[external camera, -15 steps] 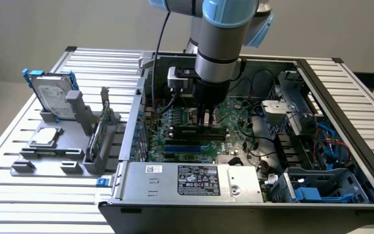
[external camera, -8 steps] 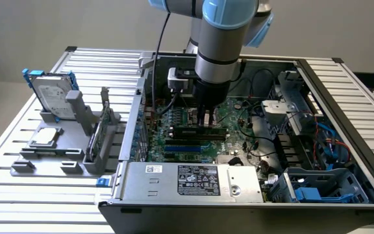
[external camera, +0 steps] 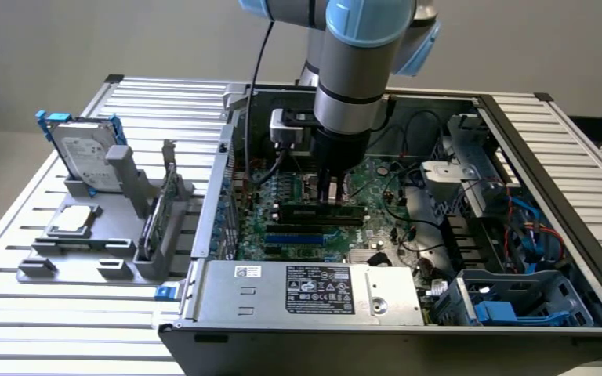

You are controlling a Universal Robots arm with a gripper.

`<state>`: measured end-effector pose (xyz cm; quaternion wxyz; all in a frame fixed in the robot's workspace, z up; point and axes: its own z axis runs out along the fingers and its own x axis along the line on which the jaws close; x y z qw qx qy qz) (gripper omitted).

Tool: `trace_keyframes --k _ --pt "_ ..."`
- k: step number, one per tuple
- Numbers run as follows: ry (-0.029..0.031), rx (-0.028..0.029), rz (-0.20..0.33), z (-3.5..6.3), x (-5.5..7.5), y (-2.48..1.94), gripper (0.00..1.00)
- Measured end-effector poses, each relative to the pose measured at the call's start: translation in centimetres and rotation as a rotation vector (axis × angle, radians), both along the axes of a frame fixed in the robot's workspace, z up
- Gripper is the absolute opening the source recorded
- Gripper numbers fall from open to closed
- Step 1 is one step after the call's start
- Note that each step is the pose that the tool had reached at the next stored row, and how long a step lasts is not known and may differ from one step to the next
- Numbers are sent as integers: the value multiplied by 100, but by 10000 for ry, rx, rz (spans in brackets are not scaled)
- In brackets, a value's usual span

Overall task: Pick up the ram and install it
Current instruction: 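Insert the ram into the slot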

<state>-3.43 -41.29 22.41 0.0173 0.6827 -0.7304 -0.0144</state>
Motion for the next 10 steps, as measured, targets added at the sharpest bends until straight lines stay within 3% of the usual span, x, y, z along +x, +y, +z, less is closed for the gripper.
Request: trace_keyframes --k 10 --pt "2 -10 -204 18 0 0 14"
